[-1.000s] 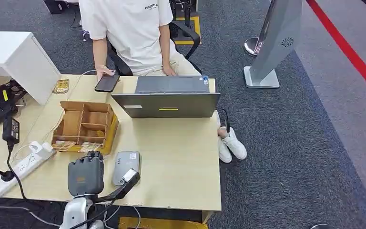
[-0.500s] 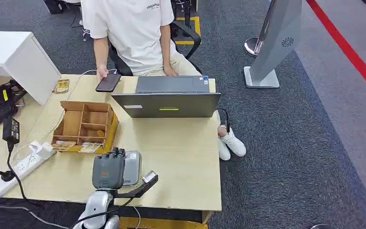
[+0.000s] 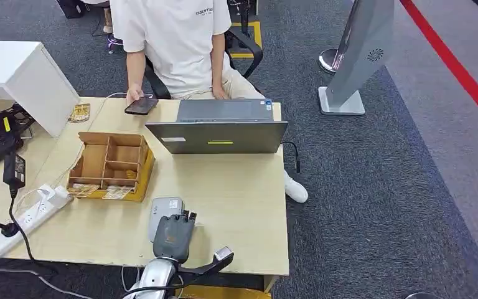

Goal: Pass the card to the sensor for recognition and then transmit it.

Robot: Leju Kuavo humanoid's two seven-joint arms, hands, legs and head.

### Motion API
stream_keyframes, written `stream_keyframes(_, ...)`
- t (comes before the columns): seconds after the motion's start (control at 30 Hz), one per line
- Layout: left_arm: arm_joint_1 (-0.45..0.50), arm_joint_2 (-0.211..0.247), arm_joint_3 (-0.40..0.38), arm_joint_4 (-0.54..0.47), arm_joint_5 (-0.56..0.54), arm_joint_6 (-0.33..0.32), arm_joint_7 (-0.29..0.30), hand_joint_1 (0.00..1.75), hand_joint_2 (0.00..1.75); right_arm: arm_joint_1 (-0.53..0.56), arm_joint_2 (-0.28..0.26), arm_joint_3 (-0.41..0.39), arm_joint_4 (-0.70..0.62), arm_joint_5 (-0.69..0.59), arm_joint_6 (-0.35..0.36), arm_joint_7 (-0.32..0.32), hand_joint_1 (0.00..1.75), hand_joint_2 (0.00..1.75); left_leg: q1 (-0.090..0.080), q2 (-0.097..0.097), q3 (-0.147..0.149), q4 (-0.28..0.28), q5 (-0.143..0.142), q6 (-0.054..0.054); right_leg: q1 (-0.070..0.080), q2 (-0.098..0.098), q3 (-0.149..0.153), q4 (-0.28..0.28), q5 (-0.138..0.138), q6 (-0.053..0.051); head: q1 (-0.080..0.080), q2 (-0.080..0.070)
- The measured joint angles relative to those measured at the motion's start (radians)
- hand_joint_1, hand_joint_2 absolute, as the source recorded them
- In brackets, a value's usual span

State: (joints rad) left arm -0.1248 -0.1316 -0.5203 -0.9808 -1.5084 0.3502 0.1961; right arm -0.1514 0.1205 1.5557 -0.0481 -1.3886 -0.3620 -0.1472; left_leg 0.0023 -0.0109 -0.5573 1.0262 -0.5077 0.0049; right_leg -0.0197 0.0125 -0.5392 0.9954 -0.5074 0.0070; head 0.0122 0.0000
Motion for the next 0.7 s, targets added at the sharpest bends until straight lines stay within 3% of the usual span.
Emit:
stream_keyframes(0.13,0.000,0.008,0.001,-0.059,0.000,-0.035,0.024,1.75,1.75,0.001,-0.006,0.000,0.000,-0.007,0.000,0.001,0.00,0.00,0.000,0.000,0.000,0.000,0.000,0.000,0.000,0.000,0.000,0.000,0.000,0.000,0.000,0.000)
stream_keyframes(0.27,-0.003,0.045,0.008,-0.219,0.000,-0.099,0.045,1.75,1.75,0.001,-0.013,0.000,-0.002,-0.008,0.000,0.001,0.00,0.00,0.000,0.000,0.000,0.000,0.000,0.000,0.000,0.000,0.000,0.000,0.000,0.000,0.000,0.000)
stream_keyframes(0.53,-0.042,0.136,0.015,-0.494,0.000,-0.124,0.116,1.75,1.75,0.001,-0.020,0.000,-0.005,-0.012,0.000,0.001,0.00,0.00,0.000,0.000,0.000,0.000,0.000,0.000,0.000,0.000,0.000,0.000,0.000,0.000,0.000,0.000)
stream_keyframes(0.7,-0.048,0.167,0.037,-0.586,0.000,-0.259,0.154,1.75,1.75,0.001,-0.022,0.000,-0.007,-0.027,0.000,0.001,0.00,0.00,0.000,0.000,0.000,0.000,0.000,0.000,0.000,0.000,0.000,0.000,0.000,0.000,0.000,0.000)
